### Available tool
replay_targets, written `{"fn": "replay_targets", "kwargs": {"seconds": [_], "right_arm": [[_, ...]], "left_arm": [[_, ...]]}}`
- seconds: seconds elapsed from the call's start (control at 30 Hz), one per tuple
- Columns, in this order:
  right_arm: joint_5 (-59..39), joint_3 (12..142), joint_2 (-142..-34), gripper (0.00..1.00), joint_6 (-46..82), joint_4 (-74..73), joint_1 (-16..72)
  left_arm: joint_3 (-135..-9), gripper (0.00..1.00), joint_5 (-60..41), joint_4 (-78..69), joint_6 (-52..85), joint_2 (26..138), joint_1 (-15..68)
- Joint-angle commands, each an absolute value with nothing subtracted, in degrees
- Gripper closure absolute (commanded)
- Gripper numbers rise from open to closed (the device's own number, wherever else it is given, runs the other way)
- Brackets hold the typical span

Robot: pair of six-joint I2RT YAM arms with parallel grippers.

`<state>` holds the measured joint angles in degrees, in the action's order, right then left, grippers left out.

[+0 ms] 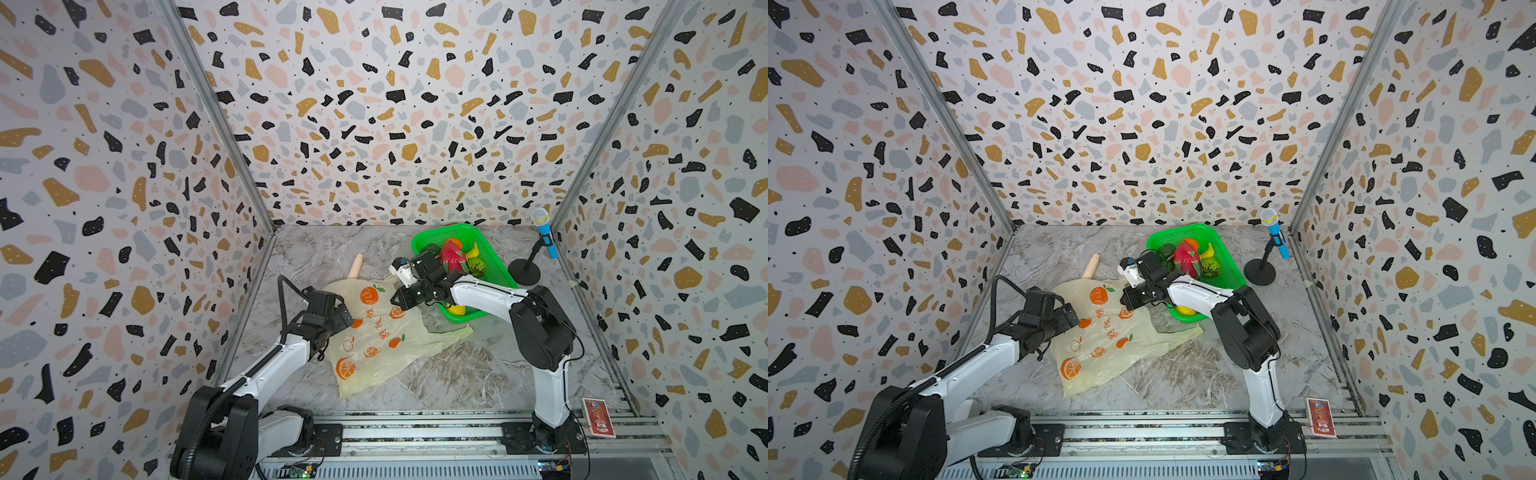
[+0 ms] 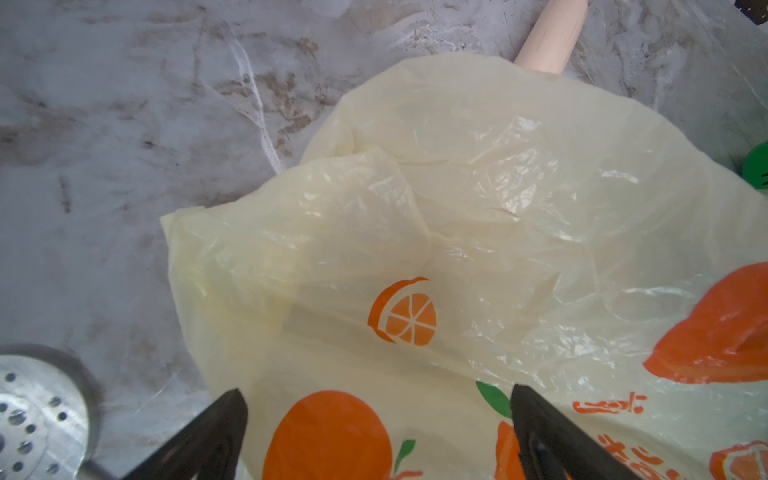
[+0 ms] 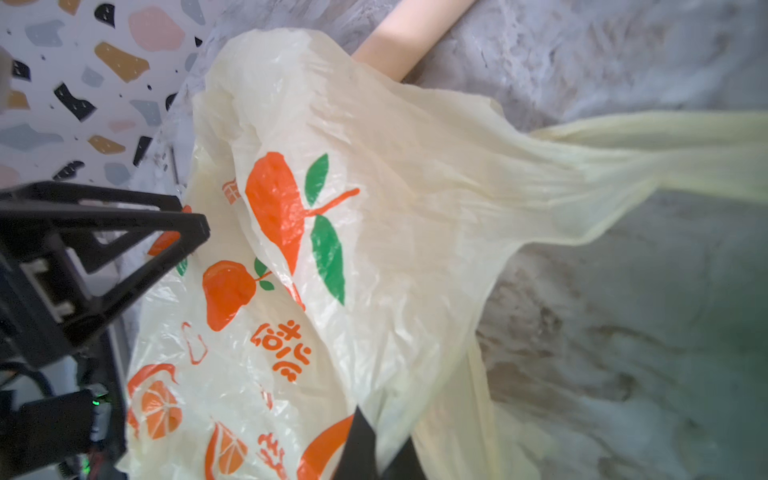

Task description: Place the fruits into the plastic bag

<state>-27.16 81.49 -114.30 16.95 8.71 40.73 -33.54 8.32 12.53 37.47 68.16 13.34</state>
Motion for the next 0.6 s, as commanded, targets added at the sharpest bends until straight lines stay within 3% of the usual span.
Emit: {"fn": "replay_targets", "kwargs": {"seconds": [0.0,0.27,0.4,0.57], "right_arm": [[-30.46,77.78,-107.88,1.00,23.96,0.99,39.25],[-28.32,63.28,-97.93,1.00,47.42,-21.94,38.14],[-23.60,57.36,-95.30,1.00,57.47,-31.80,39.59],[-18.38,57.41,-94.76,1.00,60.23,-34.49,43.70]], "left_arm": [[-38.40,0.01,2.73,11.14,30.04,67.02,13.39],[-48.26,0.01,-3.30,18.78,19.79,61.30,15.45],[-48.82,0.01,-3.76,20.75,19.38,59.20,21.15],[-47.84,0.01,-3.60,20.99,19.78,57.61,29.73]]}}
